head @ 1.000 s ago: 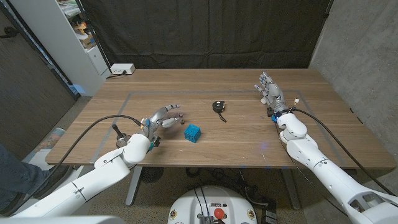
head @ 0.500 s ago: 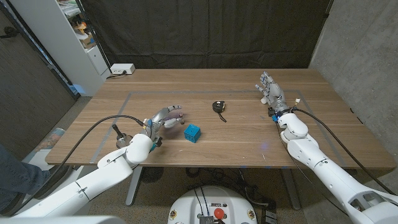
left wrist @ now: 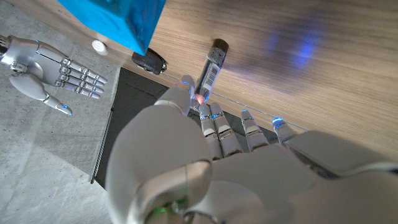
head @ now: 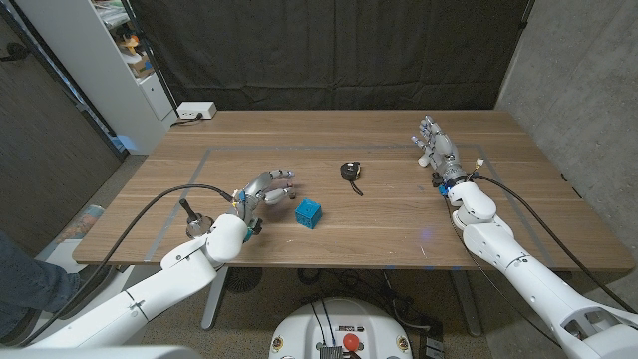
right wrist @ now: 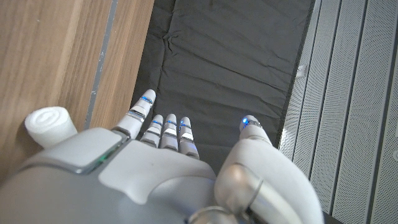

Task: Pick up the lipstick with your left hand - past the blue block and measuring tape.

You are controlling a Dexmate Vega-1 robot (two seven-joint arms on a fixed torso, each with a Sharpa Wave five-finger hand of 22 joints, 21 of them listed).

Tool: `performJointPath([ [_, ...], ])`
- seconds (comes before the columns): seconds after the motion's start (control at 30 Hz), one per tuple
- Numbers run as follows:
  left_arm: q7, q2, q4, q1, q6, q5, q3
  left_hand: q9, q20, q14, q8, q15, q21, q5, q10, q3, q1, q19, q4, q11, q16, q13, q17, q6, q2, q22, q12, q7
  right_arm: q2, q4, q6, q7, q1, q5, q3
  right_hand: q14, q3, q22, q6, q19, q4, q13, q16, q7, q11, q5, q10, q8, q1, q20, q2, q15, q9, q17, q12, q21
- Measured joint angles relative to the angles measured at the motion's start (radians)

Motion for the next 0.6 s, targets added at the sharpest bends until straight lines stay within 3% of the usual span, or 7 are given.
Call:
performJointPath([
  [0.4,0.026,-0.009,-0.003,-0.001,0.029,0.014,0.003,0.019,0.006,0.105,0.069,-0.033,0.000,0.000,0.147,-0.026,0.019,0.042,-0.002,-0.023,0.022,0.062,0.000,0.140,0.011,0.000,0.053,-0.001,0.007,0.013,-0.005,0.002,0.011,0.000,-0.005,0.000,0.000,0.000,0.000,-0.007,0.000,0.000,0.000,0.000,0.000,0.000,0.000,0.000,0.000,0.007,0.000,0.000,0.000,0.000,0.000,0.000],
  [0.6,0.052,-0.027,-0.003,-0.002,0.053,0.025,0.007,0.023,0.001,0.160,0.101,-0.033,0.012,0.000,0.209,-0.036,0.047,0.088,-0.003,-0.018,0.033,0.090,0.004,0.203,0.028,0.000,0.073,0.002,0.011,0.020,-0.007,0.004,0.018,-0.001,-0.008,0.000,0.000,0.000,0.000,-0.007,0.000,0.000,0.000,0.000,0.000,0.000,0.000,0.000,0.000,0.007,0.000,0.000,0.000,0.000,0.000,0.000],
])
